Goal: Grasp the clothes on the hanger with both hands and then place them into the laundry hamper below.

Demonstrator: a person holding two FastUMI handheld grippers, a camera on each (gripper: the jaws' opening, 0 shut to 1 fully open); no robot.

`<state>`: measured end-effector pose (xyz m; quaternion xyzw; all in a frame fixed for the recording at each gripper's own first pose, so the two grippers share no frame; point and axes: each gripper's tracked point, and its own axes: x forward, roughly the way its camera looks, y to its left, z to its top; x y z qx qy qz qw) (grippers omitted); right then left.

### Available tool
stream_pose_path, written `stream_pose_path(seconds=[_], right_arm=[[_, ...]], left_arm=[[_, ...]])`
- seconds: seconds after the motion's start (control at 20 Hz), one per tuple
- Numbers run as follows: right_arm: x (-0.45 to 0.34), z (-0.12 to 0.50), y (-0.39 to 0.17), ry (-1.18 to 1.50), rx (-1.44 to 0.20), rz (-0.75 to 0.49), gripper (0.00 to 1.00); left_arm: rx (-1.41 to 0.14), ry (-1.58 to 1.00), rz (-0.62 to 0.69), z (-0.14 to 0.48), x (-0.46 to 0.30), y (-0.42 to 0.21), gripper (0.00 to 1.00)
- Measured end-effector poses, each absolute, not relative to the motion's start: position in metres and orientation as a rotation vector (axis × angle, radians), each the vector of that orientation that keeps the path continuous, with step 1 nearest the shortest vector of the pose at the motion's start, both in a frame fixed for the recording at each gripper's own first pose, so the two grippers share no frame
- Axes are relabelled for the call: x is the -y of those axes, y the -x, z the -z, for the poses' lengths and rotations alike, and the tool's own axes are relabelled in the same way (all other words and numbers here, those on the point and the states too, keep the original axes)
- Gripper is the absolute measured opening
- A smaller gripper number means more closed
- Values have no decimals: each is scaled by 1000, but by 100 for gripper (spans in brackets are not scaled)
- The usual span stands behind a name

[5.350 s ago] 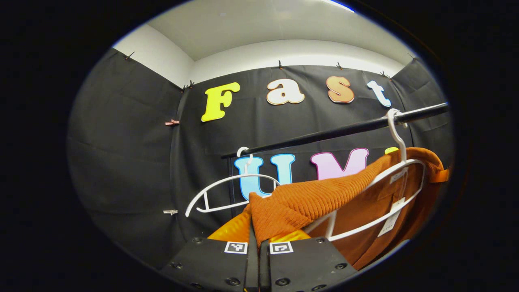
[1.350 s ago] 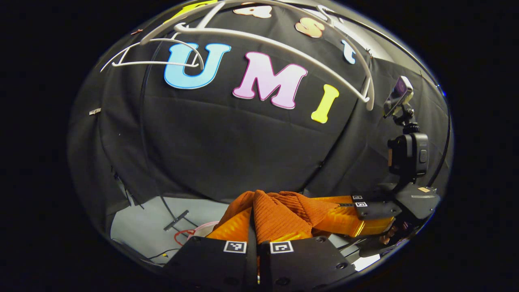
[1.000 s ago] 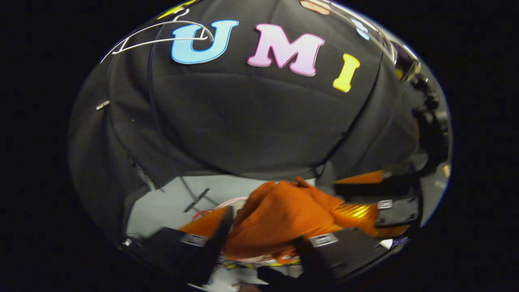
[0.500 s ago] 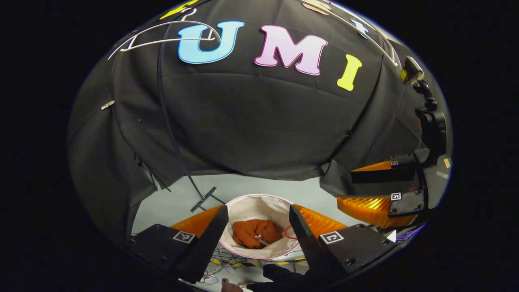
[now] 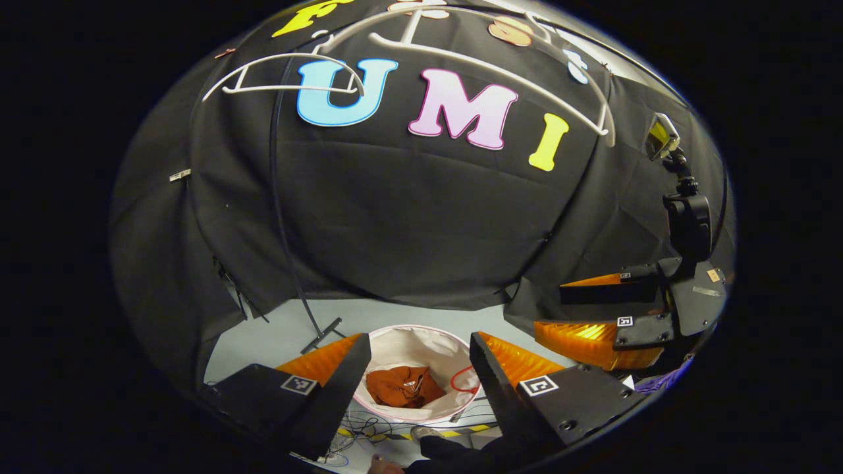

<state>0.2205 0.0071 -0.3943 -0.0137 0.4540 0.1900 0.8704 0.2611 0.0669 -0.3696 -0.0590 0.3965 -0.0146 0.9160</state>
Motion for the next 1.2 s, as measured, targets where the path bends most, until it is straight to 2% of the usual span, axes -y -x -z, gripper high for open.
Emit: stream_pose_path(seconds=[0.2,0.55,0.7,0.75,1.2], right_arm=[[-29,348,-197,-1,-866,-357,99],[-49,246,-158,-92,-640,-235,99],[-53,197,-142,-99,-542,-188,98],[-54,180,-136,-85,-505,-170,99],[-76,44,-94,-93,-201,-113,98]], left_arm=[[-741,111,58,324,-79,-227,95],[-477,68,105,199,-94,-175,95],[-355,48,124,139,-89,-153,95],[-321,45,133,123,-86,-145,92],[-131,48,213,16,-54,-87,92]])
